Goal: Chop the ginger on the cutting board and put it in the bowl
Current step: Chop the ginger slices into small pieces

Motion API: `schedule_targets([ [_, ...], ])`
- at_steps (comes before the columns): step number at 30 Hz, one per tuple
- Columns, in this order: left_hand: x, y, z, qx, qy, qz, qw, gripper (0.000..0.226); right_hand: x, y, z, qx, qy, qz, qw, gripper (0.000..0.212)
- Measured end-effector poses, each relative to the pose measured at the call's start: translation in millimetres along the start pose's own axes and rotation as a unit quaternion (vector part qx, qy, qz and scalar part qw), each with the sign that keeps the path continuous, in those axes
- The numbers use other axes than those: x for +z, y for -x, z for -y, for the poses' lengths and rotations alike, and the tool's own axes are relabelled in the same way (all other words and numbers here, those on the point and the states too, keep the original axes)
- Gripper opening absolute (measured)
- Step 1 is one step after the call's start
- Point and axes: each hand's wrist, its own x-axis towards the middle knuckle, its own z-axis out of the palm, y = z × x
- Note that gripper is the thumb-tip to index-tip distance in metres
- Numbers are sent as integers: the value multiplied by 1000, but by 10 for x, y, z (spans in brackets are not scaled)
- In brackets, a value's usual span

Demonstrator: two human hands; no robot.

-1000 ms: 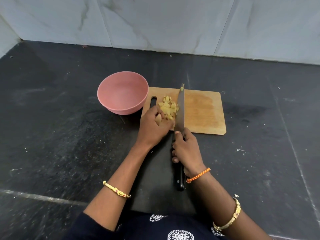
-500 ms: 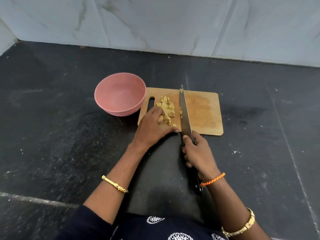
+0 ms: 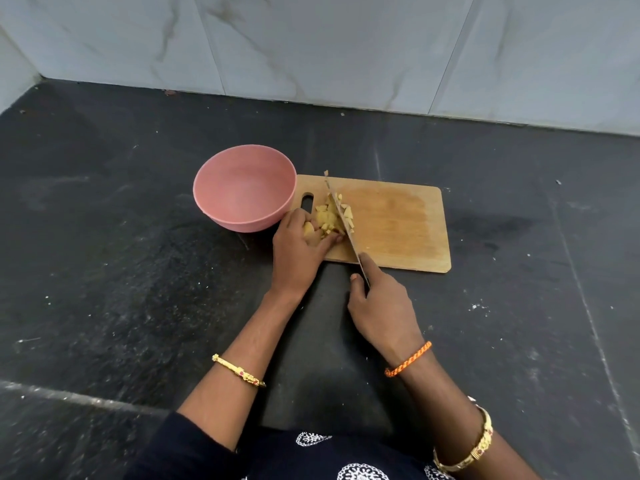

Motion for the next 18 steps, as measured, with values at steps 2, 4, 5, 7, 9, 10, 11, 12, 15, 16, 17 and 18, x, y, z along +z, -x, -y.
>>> schedule_targets([
  [2, -51, 17, -3, -16, 46, 2, 999, 39, -22, 2, 14, -14, -2, -28, 999, 46],
  [4, -87, 35, -9, -23, 52, -7, 998, 31, -41, -10, 15, -5, -6, -29, 1000, 47],
  [5, -91, 40, -13, -19, 40, -15, 999, 24, -57, -21, 12, 5, -17, -23, 1000, 47],
  [7, -88, 39, -30, -8, 14, -36, 999, 11, -89, -26, -10, 23, -57, -20, 998, 45],
  [9, -78, 14, -84, -4, 6, -51, 999, 13, -138, -14, -29, 37, -109, -21, 993, 41],
  [10, -67, -7, -119, -1, 6, -52, 999, 15, -156, -9, -38, 46, -135, -15, 990, 37],
  [11, -50, -28, -152, 2, 7, -48, 999, 16, -163, -9, -57, 55, -165, -8, 985, 33],
  [12, -25, -47, -194, 7, 8, -40, 999, 17, -174, -18, -76, 69, -203, -1, 977, 33],
  [15, 47, -90, -296, 13, 4, 1, 1000, 22, -201, -41, -77, 148, -382, 49, 911, 28],
  [16, 70, -101, -320, 14, 13, 13, 1000, 26, -228, -44, -72, 166, -431, 64, 885, 27],
  [17, 97, -110, -347, 15, 25, 23, 999, 28, -264, -41, -68, 176, -469, 79, 862, 26],
  [18, 124, -118, -375, 15, 38, 29, 999, 30, -300, -42, -70, 183, -503, 95, 840, 26],
])
